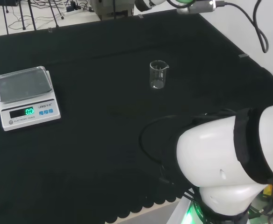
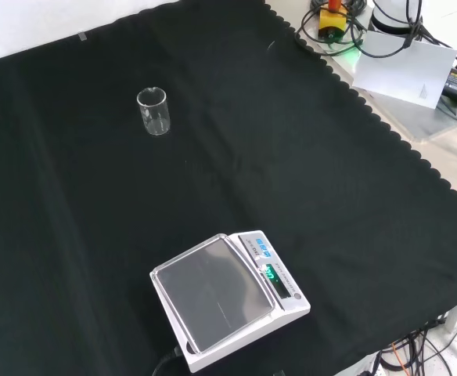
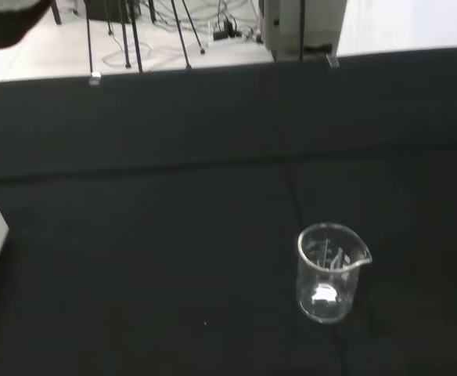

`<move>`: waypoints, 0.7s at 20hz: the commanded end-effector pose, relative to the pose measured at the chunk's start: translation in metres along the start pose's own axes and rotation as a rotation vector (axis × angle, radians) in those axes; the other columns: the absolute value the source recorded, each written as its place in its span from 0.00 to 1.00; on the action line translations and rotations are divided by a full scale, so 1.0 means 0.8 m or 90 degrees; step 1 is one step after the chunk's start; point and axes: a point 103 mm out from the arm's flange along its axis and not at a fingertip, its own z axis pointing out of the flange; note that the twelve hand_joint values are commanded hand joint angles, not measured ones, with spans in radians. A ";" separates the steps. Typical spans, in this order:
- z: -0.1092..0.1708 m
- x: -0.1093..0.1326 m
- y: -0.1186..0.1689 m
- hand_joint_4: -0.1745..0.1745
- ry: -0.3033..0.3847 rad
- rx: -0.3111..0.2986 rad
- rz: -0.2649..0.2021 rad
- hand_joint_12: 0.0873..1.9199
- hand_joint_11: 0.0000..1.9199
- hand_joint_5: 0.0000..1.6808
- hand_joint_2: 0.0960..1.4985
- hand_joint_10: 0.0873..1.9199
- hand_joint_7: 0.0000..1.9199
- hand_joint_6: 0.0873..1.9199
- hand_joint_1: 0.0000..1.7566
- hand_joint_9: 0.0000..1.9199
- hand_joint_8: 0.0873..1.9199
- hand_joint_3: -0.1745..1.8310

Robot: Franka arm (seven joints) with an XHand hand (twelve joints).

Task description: Pick up the beaker.

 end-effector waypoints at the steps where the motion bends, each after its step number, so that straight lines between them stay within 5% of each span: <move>1: 0.048 -0.020 0.053 0.46 -0.011 0.023 0.010 0.59 0.00 0.11 0.44 0.42 0.11 0.00 0.35 0.11 0.39 0.23; 14: 0.142 -0.037 0.129 0.46 0.003 0.049 0.013 0.58 0.00 0.10 0.45 0.42 0.10 0.00 0.36 0.10 0.38 0.23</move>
